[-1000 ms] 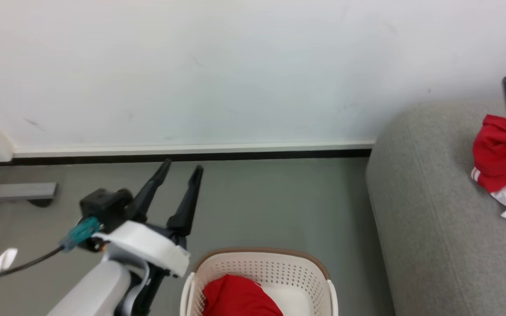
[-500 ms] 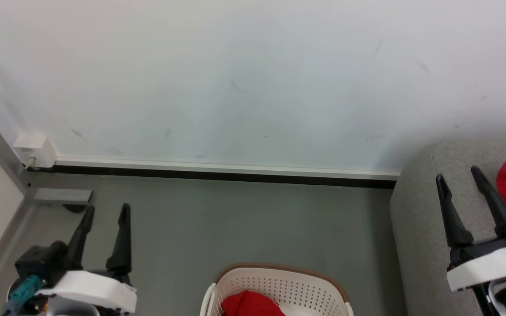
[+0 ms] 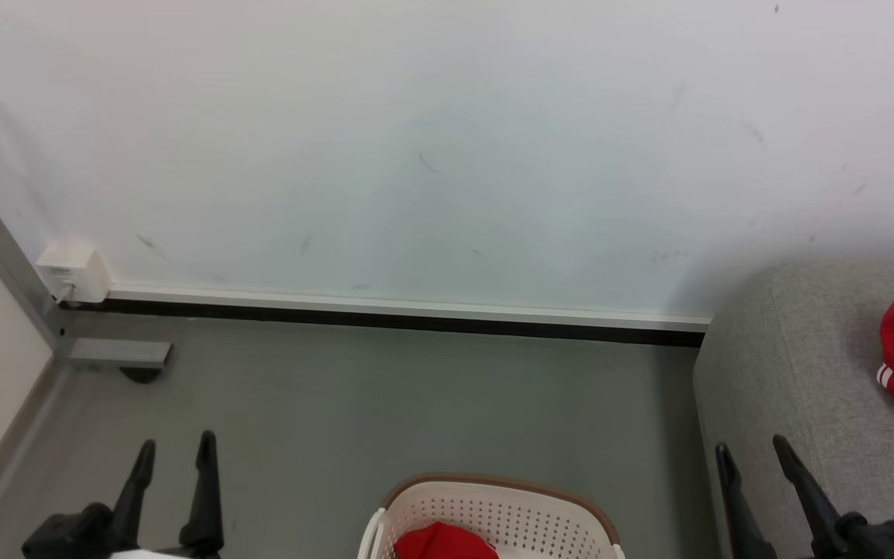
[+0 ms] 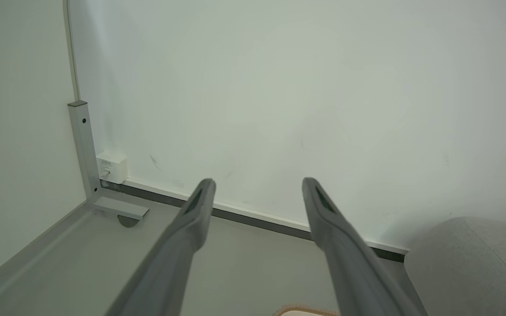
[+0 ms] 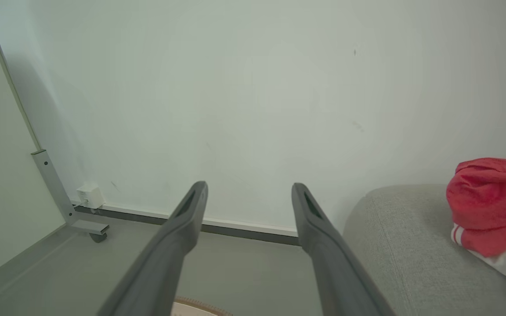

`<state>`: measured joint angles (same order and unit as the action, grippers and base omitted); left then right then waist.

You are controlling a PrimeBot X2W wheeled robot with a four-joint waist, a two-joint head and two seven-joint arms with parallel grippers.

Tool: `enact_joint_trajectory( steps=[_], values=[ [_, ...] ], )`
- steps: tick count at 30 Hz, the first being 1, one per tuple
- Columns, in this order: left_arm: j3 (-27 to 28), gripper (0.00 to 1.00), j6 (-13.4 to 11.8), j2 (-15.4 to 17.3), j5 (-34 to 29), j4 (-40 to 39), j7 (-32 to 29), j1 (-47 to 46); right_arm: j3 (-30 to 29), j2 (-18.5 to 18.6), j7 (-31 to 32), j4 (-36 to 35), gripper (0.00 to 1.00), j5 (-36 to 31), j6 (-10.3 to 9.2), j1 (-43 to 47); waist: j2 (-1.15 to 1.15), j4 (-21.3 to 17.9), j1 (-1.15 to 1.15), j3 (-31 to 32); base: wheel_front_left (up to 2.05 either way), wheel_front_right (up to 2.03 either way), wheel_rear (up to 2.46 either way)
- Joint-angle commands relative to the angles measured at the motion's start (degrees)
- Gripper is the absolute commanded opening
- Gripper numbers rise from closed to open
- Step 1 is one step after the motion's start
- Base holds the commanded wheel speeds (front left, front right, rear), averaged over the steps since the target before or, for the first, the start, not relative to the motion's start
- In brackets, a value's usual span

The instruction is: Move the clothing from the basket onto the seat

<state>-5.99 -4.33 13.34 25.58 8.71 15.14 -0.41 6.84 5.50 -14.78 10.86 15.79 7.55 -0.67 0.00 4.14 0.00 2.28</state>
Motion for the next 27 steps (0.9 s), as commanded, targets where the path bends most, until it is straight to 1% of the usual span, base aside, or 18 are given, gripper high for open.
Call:
enact_joint_trajectory(
  steps=[1, 4, 8, 11, 12, 17, 27],
  values=[
    [1.04, 1.00, 1.04, -0.79, -1.50, 0.89, 0.00, 1.27, -0.88, -0.14, -0.40, -0.61, 1.00, -0.90, -0.13, 1.35, 0.00, -0.39, 0.00, 0.03, 0.00, 0.00, 0.00],
    [2.47, 1.00, 3.03, -1.88, -3.35, 1.50, 0.00, 1.37, -1.93, -0.95, -0.40, -0.78, 1.00, -1.30, -0.13, 2.45, 0.00, -0.86, 0.00, -0.15, 0.00, 0.00, 0.00],
    [4.55, 1.00, 4.75, -3.38, -5.77, 2.10, 0.00, 1.47, -2.74, -1.35, -0.41, -1.03, 1.00, -1.73, -0.13, 2.64, 0.00, -1.35, 0.00, -0.32, 0.00, 0.00, 0.00],
    [5.92, 1.00, 5.66, -4.74, -6.95, 2.33, 0.00, 1.67, -3.25, -1.65, -0.41, -1.20, 1.00, -1.85, -0.13, 2.39, 0.00, -1.55, 0.00, -0.36, 0.00, 0.00, 0.00],
    [5.92, 1.00, 5.66, -4.74, -6.95, 2.33, 0.00, 1.67, -3.25, -1.65, -0.41, -1.20, 1.00, -1.85, -0.13, 2.39, 0.00, -1.55, 0.00, -0.36, 0.00, 0.00, 0.00],
    [7.63, 1.00, 7.27, -6.39, -9.04, 2.92, 0.00, 1.45, -3.71, -1.75, -0.41, -1.29, 1.00, -2.18, -0.13, 1.86, 0.00, -1.60, 0.00, -0.36, 0.00, 0.00, 0.00],
    [10.31, 1.00, 9.20, -8.34, -11.30, 3.76, 0.00, 1.31, -3.17, -1.40, -0.42, -0.44, 1.00, -2.06, -0.13, 0.54, 0.00, -2.21, 0.00, -0.10, 0.00, 0.00, 0.00]
  ],
)
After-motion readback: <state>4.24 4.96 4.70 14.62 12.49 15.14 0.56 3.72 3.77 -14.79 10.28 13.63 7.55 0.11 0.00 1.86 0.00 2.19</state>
